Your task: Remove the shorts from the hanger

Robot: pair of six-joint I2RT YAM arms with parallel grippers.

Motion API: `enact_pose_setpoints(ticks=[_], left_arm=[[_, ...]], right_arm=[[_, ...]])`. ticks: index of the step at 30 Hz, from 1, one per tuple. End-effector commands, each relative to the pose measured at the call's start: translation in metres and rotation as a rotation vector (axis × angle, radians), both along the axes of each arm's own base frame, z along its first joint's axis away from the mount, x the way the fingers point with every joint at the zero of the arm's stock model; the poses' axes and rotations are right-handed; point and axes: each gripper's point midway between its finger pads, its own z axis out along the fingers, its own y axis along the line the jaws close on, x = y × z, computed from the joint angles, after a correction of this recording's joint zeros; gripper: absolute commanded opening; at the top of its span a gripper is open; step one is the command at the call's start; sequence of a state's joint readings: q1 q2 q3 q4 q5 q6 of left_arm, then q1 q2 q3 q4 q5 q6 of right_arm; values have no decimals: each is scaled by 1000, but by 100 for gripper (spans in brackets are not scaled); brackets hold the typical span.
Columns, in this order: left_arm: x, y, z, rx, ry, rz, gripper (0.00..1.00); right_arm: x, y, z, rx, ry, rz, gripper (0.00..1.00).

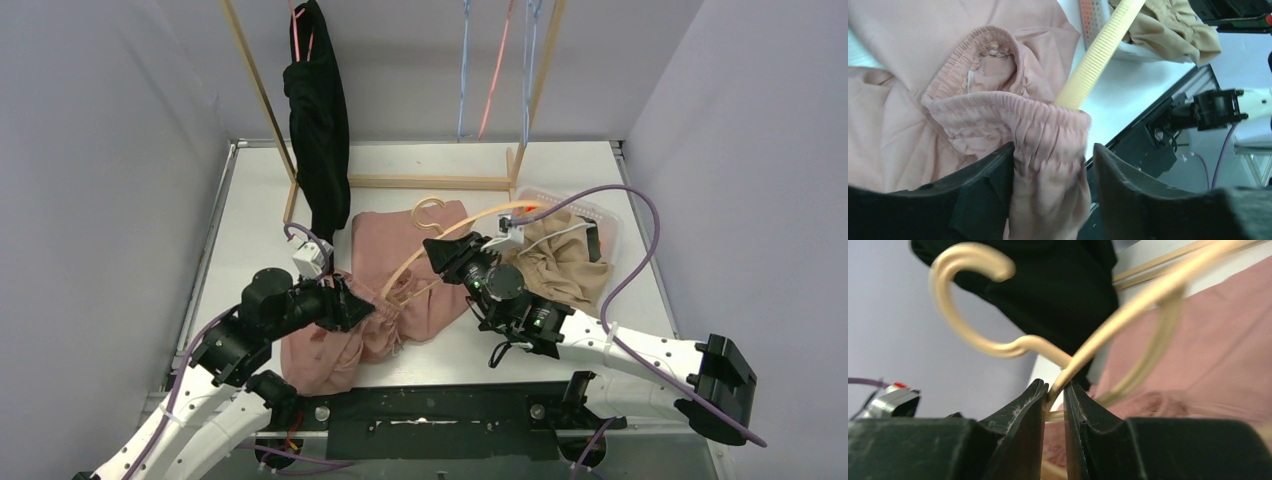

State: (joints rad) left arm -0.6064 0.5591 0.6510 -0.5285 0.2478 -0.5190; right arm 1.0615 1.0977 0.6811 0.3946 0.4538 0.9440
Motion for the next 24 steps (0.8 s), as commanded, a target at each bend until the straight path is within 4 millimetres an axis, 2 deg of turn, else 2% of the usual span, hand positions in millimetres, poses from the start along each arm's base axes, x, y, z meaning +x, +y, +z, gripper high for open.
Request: enact_pose_setpoints(ticks=[1,3,8,13,19,24], left_arm=[[13,15,13,-5,-30,125,57],[16,19,11,8,-21,161,62],[20,18,14,14,-26,164,66],[18,0,31,-36,-86,51,67],[9,-30,55,-172,-190,-126,70],[19,-36,59,-204,-285,-129,70]], right_arm=[[15,-31,20,-83,-36,-129,0],[14,-33,21,-105,-37,-127,0],[12,-36,21,-111,-33,-125,0],[4,-31,37,-17,-69,-67,0],[-13,-37,63,119,-128,-2,0],[-17,-39,67,177,-116,13,0]])
